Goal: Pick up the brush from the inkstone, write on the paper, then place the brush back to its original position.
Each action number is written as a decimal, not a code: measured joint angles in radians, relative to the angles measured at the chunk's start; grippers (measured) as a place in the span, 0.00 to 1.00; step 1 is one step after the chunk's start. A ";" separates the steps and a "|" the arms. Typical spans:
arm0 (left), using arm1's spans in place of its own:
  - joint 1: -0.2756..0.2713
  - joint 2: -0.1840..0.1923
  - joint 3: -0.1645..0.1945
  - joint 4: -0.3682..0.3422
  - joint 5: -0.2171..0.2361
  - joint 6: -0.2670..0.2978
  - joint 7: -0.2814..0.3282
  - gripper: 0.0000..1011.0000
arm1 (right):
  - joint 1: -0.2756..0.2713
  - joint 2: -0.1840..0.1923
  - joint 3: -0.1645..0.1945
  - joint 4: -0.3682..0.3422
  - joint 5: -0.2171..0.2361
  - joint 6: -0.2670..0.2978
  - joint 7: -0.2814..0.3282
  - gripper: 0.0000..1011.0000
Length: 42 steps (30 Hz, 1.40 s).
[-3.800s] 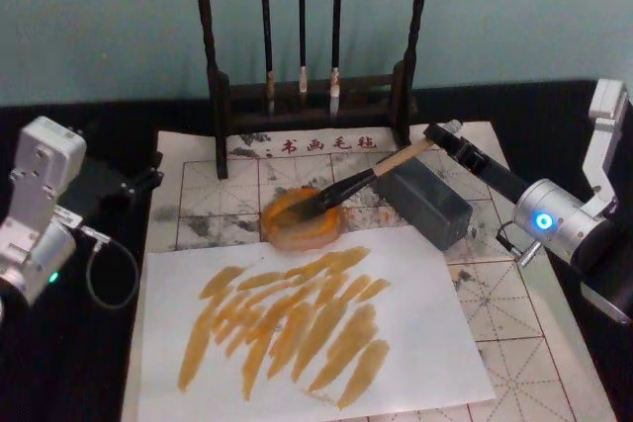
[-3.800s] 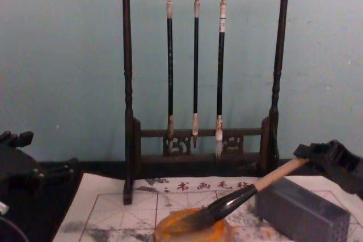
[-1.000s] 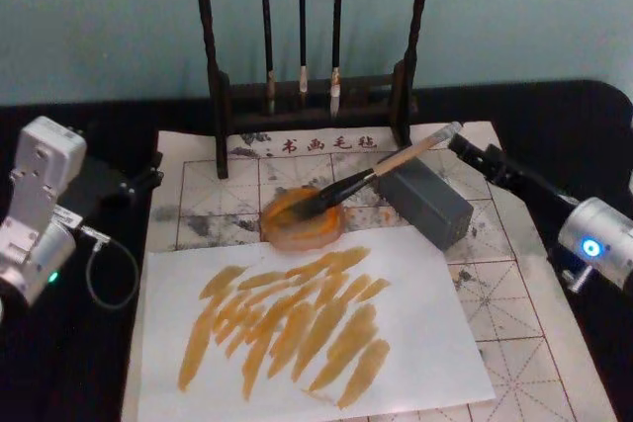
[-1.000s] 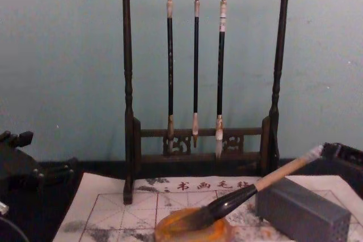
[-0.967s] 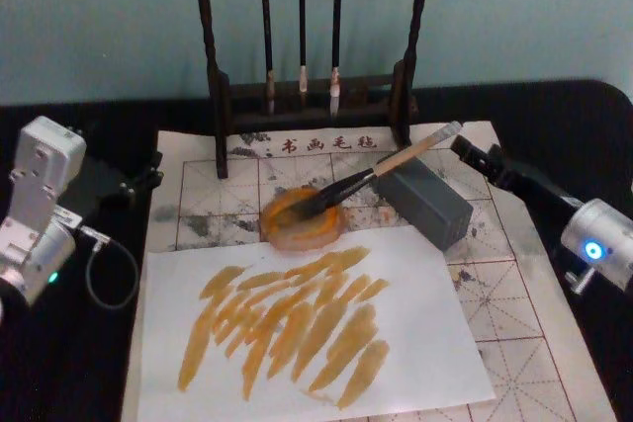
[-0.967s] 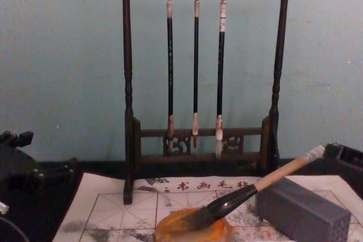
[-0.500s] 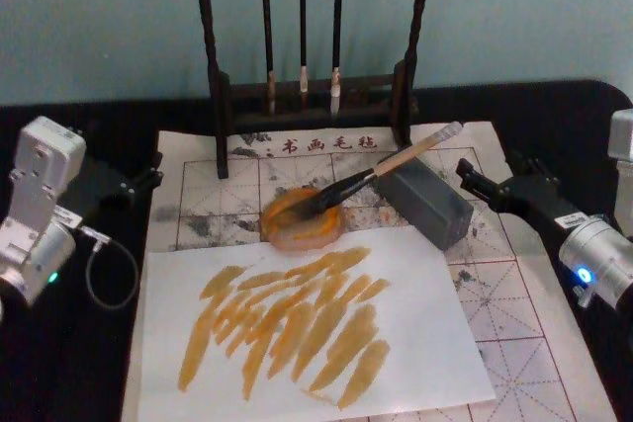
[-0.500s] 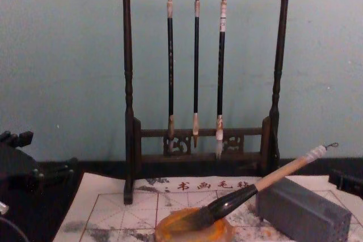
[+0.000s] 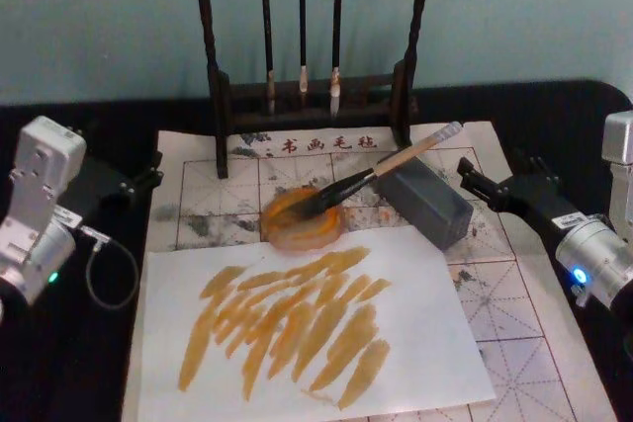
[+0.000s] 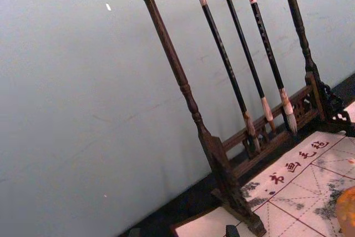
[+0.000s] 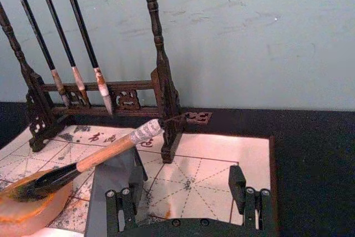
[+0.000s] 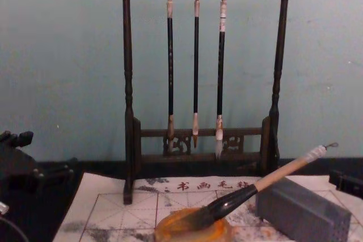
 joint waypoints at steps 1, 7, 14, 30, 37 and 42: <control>0.000 0.000 0.000 0.000 0.000 0.000 0.000 0.99 | 0.000 0.000 0.000 0.000 0.000 0.000 0.000 0.99; 0.000 0.000 0.000 0.000 0.000 0.000 0.000 0.99 | 0.001 0.001 -0.001 0.000 0.002 0.001 0.002 0.99; 0.000 0.000 0.000 0.000 0.000 0.000 0.000 0.99 | 0.001 0.002 -0.002 0.000 0.004 0.002 0.004 0.99; 0.000 0.000 0.000 0.000 0.000 0.000 0.000 0.99 | 0.002 0.003 -0.002 0.000 0.006 0.004 0.007 0.99; 0.000 0.000 0.000 0.000 0.000 0.000 0.000 0.99 | 0.002 0.003 -0.002 0.000 0.007 0.004 0.007 0.99; 0.000 0.000 0.000 0.000 0.000 0.000 0.000 0.99 | 0.002 0.003 -0.002 0.000 0.007 0.004 0.007 0.99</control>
